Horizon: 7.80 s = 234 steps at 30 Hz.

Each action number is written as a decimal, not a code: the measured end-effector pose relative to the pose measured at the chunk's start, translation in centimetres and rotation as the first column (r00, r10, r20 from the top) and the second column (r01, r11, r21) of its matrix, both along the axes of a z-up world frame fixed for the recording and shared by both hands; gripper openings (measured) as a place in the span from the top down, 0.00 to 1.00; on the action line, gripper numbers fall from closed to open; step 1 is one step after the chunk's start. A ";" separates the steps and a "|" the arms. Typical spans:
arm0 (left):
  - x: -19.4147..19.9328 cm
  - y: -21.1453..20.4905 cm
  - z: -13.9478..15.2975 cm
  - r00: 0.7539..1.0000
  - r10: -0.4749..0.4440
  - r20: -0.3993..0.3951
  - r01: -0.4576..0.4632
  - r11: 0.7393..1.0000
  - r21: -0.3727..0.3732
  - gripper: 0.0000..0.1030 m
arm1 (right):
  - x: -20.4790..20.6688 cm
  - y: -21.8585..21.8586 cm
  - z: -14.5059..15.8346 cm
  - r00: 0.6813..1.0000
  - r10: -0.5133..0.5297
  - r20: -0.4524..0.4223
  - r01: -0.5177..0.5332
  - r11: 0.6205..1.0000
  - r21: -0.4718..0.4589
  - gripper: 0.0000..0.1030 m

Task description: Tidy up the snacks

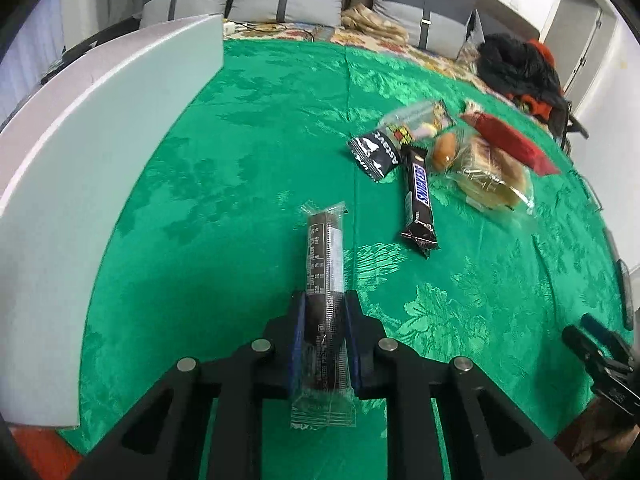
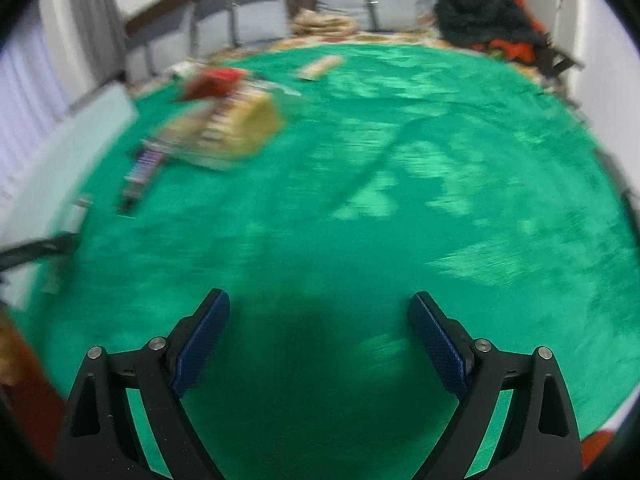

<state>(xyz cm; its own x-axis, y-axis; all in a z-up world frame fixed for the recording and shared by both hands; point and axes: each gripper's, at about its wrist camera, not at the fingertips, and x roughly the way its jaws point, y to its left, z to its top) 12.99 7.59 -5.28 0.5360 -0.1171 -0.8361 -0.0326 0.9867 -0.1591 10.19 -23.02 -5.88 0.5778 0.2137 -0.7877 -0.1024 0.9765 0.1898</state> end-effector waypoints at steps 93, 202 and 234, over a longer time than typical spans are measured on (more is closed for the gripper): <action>-2.4 -3.8 7.2 0.964 -0.129 0.233 0.075 0.971 0.227 0.00 | 4.5 -5.3 -1.0 0.983 -0.178 0.040 0.183 0.966 -0.180 0.23; 15.3 -4.4 0.8 0.958 -0.281 -0.057 0.287 0.939 0.188 0.18 | 4.8 -5.1 -1.2 0.984 -0.177 0.035 0.180 0.967 -0.180 0.17; 6.5 -3.7 -1.1 0.980 -0.190 -0.055 0.194 0.978 0.082 0.19 | 4.8 -5.1 -1.2 0.984 -0.176 0.034 0.179 0.967 -0.180 0.17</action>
<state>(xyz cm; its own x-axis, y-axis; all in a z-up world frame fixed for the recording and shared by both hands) 19.45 3.91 -6.40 0.4706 -0.1404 -0.8711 0.1537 0.9852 -0.0758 14.99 -28.12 -7.08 0.6077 -0.0395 -0.7932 0.0743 0.9972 0.0073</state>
